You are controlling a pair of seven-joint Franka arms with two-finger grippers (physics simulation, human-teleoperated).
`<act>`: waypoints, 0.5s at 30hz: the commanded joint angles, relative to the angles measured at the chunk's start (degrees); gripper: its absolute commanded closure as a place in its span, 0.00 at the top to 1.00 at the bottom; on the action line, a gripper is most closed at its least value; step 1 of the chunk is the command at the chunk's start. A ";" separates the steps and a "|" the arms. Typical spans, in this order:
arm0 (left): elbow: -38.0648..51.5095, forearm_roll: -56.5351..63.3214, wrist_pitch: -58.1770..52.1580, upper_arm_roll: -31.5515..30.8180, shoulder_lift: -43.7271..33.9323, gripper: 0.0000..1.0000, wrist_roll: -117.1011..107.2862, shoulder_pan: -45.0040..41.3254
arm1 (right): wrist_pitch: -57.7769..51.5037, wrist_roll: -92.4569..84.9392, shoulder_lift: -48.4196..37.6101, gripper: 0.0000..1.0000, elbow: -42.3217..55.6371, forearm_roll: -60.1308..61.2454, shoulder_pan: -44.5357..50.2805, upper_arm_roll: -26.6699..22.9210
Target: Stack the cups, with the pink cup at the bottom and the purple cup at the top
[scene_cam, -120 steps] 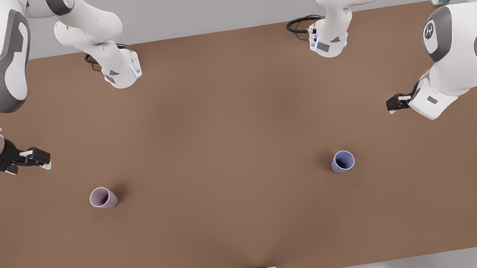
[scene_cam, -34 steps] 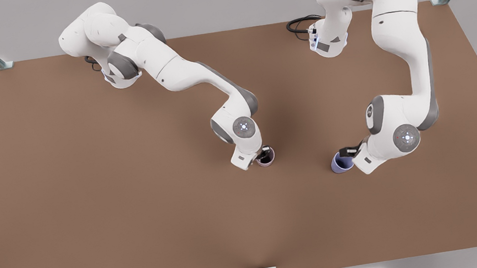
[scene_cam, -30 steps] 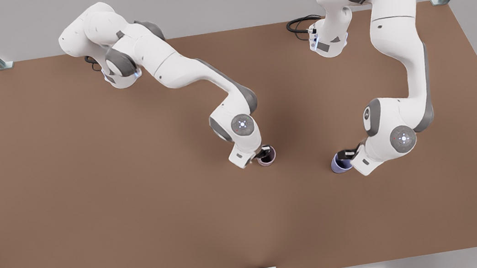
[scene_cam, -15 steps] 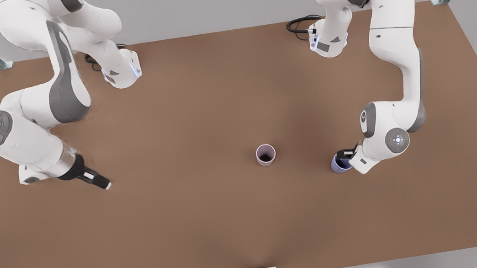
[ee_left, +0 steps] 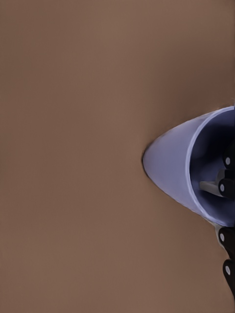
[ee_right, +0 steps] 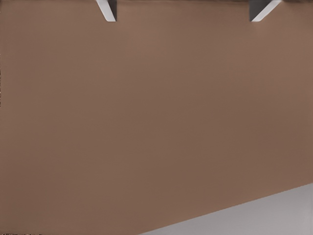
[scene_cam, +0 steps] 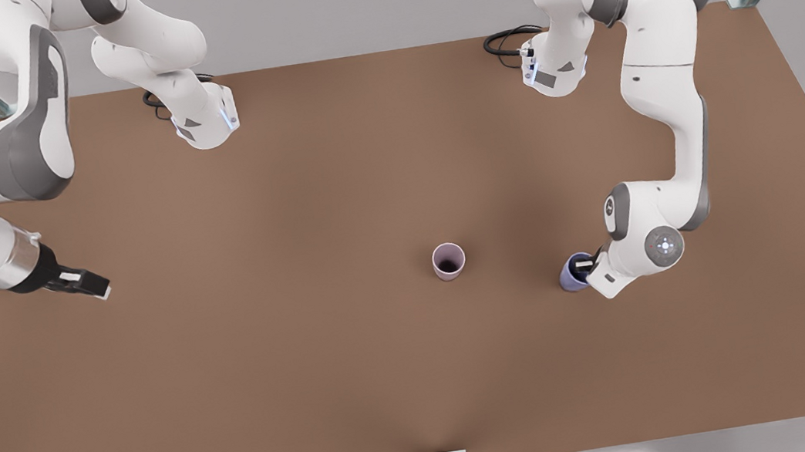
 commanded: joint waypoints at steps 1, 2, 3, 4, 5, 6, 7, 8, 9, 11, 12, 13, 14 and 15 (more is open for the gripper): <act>0.03 -0.02 0.73 0.00 -0.01 0.31 -0.04 0.00 | -1.29 -16.67 -0.14 1.00 0.06 -0.14 -0.11 -0.07; 0.03 -0.02 0.73 0.00 -0.01 0.29 -0.04 0.00 | -1.29 -16.67 -0.15 1.00 0.06 -0.14 -0.20 -0.15; 0.03 -0.02 0.64 0.08 -0.01 0.25 -0.04 -0.09 | -1.29 -16.67 -0.15 1.00 0.15 -0.14 -0.20 -0.16; 0.12 -0.02 0.38 0.08 -0.27 0.23 -0.21 -0.09 | -1.29 -16.67 -0.32 1.00 0.15 -0.14 -0.20 -0.16; 0.29 -0.02 -0.15 0.08 -1.06 0.21 -0.48 -0.09 | -1.29 -16.67 -0.32 1.00 0.15 -0.05 -0.11 -0.42; 0.56 -0.02 -1.47 0.00 -1.94 0.21 -0.65 -0.18 | -1.29 -16.67 -0.32 1.00 0.15 -0.05 -0.20 -0.51; 0.56 -0.02 -2.34 0.00 -2.90 0.21 -0.74 -0.18 | -1.29 -16.67 -0.32 1.00 0.15 -0.05 -0.11 -0.51; 0.65 -0.19 -3.23 -0.18 -4.14 0.21 -1.35 -0.26 | -1.20 -16.67 -0.32 1.00 0.24 0.12 -0.20 -0.51; 1.43 -0.19 -4.36 -0.53 -4.84 0.21 -1.53 -0.26 | -1.20 -16.67 -0.32 1.00 0.24 0.21 -0.20 -0.59; 6.62 -0.37 -12.28 -3.24 -6.77 0.21 -7.76 -1.14 | -1.20 -16.67 -0.32 1.00 0.24 0.39 -0.20 -0.59; 6.62 -0.46 -12.54 -5.88 -8.00 0.21 -11.62 -1.14 | -1.12 -16.67 -0.23 1.00 0.24 0.65 -0.20 -0.51; 6.88 -0.46 -12.54 -8.52 -8.00 0.21 -14.80 -1.14 | -1.20 -16.67 -0.32 1.00 0.24 0.74 -0.20 -0.60; 7.06 -0.46 -12.54 -10.90 -8.00 0.21 -17.70 -1.14 | -1.20 -16.67 -0.32 1.00 0.24 0.65 -0.20 -0.60; 7.06 -0.46 -12.63 -13.01 -8.18 0.21 -20.16 -1.14 | -1.20 -16.67 -0.32 1.00 0.24 0.65 -0.20 -0.60</act>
